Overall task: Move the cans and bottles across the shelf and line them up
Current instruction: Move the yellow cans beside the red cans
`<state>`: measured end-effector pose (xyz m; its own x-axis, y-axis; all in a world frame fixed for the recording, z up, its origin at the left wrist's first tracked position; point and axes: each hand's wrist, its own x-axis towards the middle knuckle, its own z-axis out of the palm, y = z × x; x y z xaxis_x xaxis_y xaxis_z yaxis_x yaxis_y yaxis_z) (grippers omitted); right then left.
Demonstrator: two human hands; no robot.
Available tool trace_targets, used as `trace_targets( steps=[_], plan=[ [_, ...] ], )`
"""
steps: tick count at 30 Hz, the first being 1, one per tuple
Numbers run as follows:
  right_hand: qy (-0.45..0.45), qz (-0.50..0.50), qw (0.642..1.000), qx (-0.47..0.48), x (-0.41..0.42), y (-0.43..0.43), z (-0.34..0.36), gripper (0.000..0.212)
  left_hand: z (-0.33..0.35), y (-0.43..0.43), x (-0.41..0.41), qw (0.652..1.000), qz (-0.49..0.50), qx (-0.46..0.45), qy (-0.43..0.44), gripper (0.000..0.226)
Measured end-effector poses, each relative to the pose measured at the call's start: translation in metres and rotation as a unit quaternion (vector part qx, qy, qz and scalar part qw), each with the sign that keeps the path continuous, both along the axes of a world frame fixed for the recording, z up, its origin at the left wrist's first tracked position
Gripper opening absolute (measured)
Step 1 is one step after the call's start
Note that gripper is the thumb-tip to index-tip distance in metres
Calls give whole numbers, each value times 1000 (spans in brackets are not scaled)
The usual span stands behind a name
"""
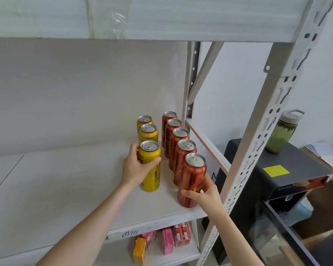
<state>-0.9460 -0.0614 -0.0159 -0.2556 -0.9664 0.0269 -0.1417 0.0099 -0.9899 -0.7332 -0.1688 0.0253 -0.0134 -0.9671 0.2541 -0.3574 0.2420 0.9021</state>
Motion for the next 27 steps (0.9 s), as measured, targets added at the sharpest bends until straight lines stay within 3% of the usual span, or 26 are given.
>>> trace_targets(
  steps=[10, 16, 27],
  plan=[
    [25, 12, 999, 18, -1, -4, -9, 69, -5, 2, 8, 1000, -23, 18, 4, 71],
    [34, 27, 999, 24, -9, 4, -19, 74, -35, 17, 21, 996, -19, 66, -58, 65],
    [29, 35, 999, 16, -13, 0, -23, 67, -49, 5, 8, 993, -15, 96, -64, 63]
  ],
)
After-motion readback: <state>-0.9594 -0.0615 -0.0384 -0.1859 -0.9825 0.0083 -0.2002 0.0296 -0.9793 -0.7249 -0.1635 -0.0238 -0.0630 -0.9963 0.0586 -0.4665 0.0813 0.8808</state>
